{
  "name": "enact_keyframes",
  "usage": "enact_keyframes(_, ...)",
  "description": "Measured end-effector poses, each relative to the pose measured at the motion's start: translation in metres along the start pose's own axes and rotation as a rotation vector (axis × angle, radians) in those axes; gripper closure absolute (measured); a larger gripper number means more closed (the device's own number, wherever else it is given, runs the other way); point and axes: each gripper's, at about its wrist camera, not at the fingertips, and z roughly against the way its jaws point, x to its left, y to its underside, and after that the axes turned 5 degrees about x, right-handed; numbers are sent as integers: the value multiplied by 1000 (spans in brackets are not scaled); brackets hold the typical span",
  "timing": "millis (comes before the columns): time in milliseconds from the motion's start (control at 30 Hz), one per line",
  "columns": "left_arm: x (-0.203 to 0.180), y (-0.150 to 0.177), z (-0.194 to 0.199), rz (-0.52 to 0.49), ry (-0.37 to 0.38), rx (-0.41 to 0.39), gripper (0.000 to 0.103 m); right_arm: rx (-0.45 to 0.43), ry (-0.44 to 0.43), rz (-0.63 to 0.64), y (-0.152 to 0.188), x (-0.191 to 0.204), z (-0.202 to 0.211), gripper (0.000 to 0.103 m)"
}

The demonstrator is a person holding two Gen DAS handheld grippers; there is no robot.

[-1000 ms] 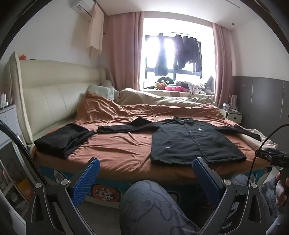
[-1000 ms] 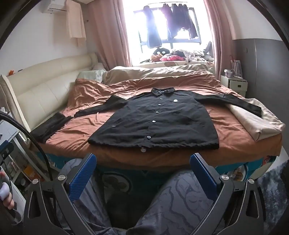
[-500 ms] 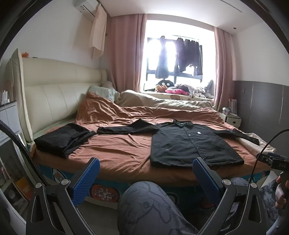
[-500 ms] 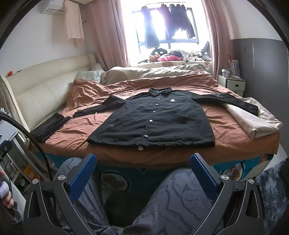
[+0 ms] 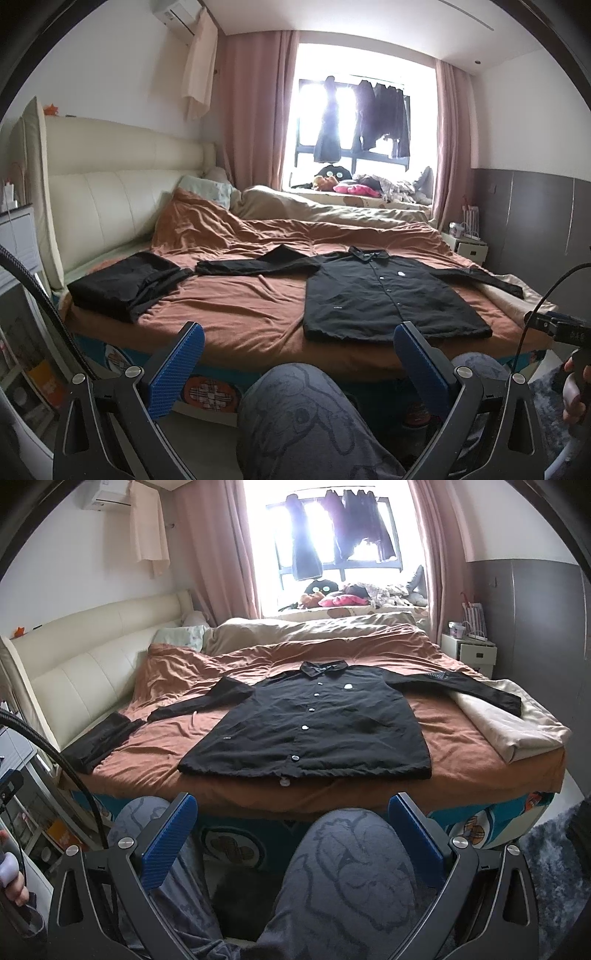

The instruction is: Fold large clothes

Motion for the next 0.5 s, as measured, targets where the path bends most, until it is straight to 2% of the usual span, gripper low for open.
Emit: enact_keyframes(500, -2, -13, 4, -10, 13, -6, 0, -10, -7, -15, 1, -6, 1, 0)
